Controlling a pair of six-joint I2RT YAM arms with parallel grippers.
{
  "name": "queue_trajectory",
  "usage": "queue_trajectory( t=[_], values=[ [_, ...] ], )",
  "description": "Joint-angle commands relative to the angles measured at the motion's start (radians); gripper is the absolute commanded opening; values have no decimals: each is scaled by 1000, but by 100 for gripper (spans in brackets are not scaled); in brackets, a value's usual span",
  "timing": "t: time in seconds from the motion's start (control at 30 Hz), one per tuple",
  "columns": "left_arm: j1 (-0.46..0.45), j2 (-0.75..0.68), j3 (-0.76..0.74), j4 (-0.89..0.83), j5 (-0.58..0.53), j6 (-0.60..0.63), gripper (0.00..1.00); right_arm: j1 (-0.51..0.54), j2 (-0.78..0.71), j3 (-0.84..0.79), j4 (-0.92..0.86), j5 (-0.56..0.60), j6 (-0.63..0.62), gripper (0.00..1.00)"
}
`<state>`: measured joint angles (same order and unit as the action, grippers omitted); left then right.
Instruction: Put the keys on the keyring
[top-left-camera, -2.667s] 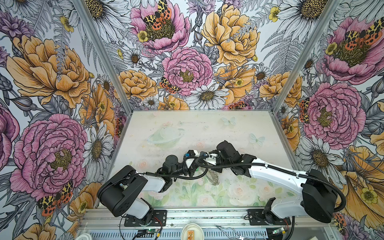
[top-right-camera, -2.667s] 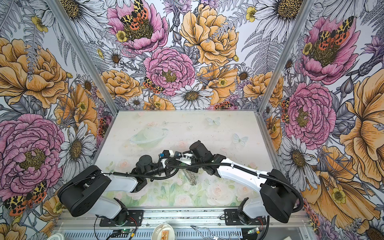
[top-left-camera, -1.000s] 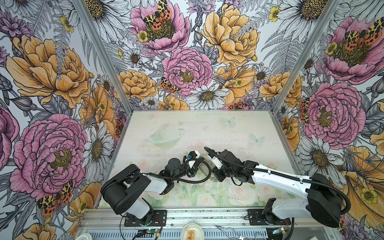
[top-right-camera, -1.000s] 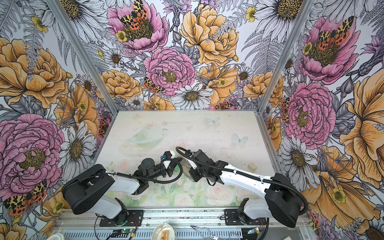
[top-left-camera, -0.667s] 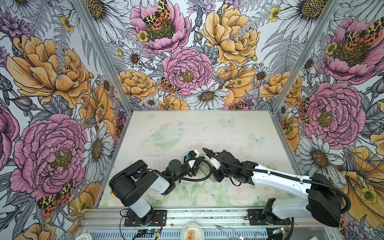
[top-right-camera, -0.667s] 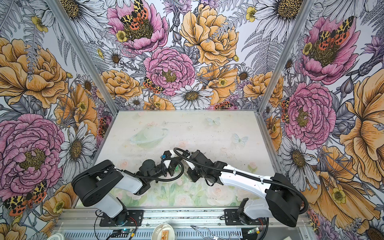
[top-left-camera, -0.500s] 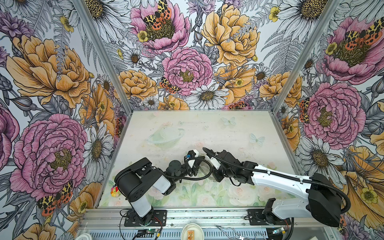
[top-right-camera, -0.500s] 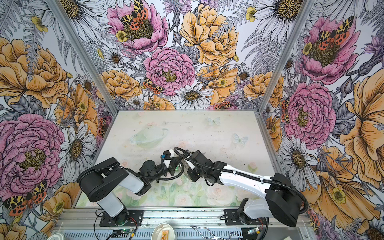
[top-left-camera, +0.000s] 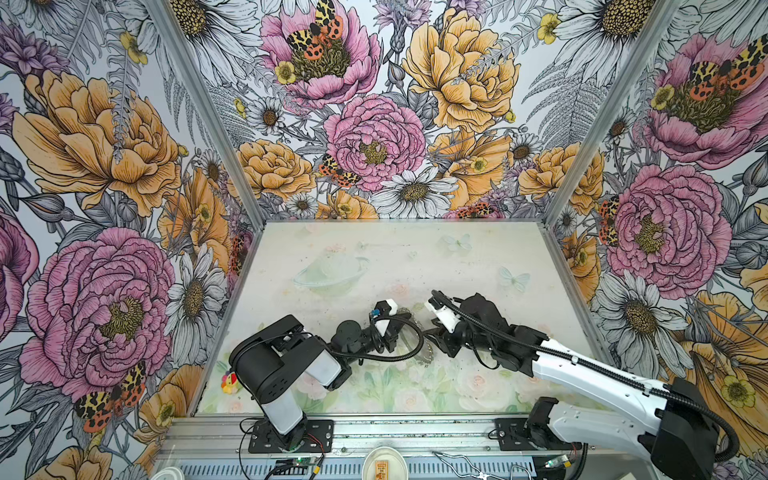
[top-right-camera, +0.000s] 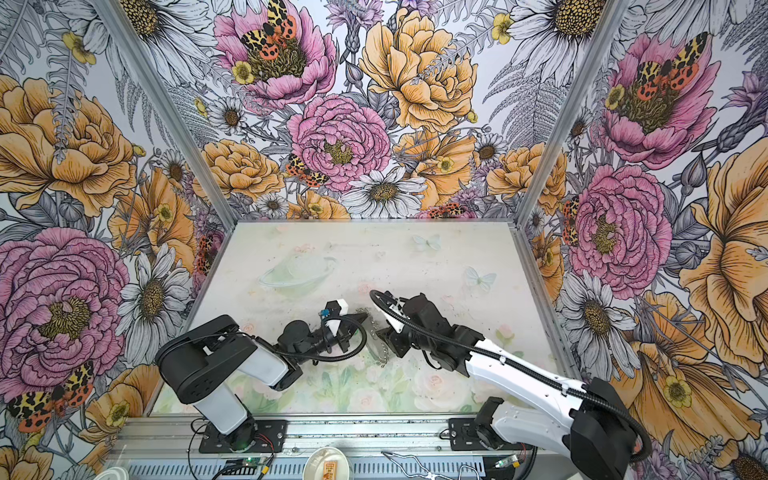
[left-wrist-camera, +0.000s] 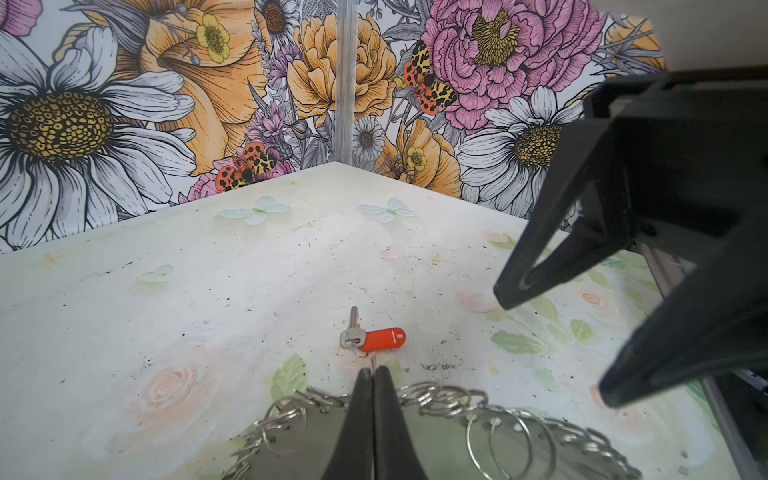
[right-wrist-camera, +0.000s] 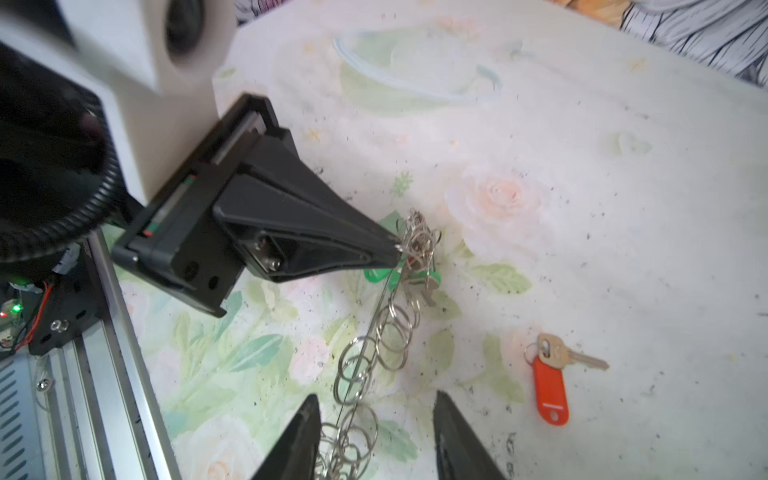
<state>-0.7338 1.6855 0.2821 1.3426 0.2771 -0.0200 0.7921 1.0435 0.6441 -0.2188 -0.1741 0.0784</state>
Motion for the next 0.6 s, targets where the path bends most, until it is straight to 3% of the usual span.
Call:
queue_trajectory(
  t=[0.0,0.33,0.57],
  values=[
    [19,-13,1,69,128,-4,0,-43,-44,-87,198,-105,-76,43],
    [60,-20,13,70,283,-11,0,-256,163,-174,603,-429,-119,29],
    [63,-10,31,69,314,-3,0,-271,299,-179,760,-568,-114,26]
  ],
)
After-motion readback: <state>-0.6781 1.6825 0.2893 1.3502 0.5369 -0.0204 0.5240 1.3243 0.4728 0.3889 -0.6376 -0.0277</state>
